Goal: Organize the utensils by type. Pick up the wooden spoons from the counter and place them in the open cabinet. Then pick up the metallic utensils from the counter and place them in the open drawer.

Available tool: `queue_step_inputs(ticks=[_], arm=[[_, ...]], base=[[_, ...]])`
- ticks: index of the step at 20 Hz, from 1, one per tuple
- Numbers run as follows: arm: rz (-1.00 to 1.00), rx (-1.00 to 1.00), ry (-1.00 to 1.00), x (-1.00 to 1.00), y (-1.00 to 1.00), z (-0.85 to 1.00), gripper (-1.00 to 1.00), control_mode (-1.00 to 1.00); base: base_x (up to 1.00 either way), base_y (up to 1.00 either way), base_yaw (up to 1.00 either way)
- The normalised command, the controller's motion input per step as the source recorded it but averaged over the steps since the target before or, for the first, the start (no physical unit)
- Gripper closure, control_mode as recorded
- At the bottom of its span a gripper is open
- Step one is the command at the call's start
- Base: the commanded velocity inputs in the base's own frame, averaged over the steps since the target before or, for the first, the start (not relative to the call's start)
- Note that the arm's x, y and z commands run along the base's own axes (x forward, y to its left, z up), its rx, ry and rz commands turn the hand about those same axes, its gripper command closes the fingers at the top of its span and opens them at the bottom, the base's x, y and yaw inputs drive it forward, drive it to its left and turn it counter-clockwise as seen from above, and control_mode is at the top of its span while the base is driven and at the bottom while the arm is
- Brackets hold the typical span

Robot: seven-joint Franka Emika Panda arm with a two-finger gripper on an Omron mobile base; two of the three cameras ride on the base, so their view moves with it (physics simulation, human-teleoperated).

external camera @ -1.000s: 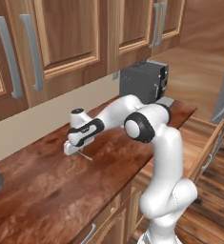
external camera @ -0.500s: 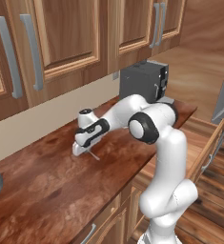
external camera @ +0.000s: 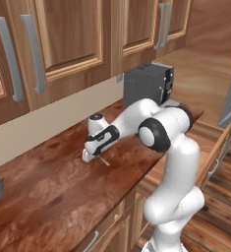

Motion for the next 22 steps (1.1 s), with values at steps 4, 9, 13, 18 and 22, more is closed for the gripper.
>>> queue_step_inputs(ticks=[4,9,13,18,22], arm=[[0.00,0.08,0.00,-0.19,-0.48,0.38,1.00,-1.00],[-0.01,0.14,0.00,-0.17,-0.43,0.54,1.00,-1.00],[-0.04,0.05,-0.14,-0.39,-0.42,0.48,1.00,-1.00],[-0.13,0.01,-0.09,-0.24,-0.47,0.47,1.00,-1.00],[-0.25,0.00,0.00,-0.01,-0.45,0.37,1.00,-1.00]], base=[[0.00,0.00,0.00],[0.00,0.00,0.00],[0.00,0.00,0.00],[0.00,0.00,0.00],[0.00,0.00,0.00]])
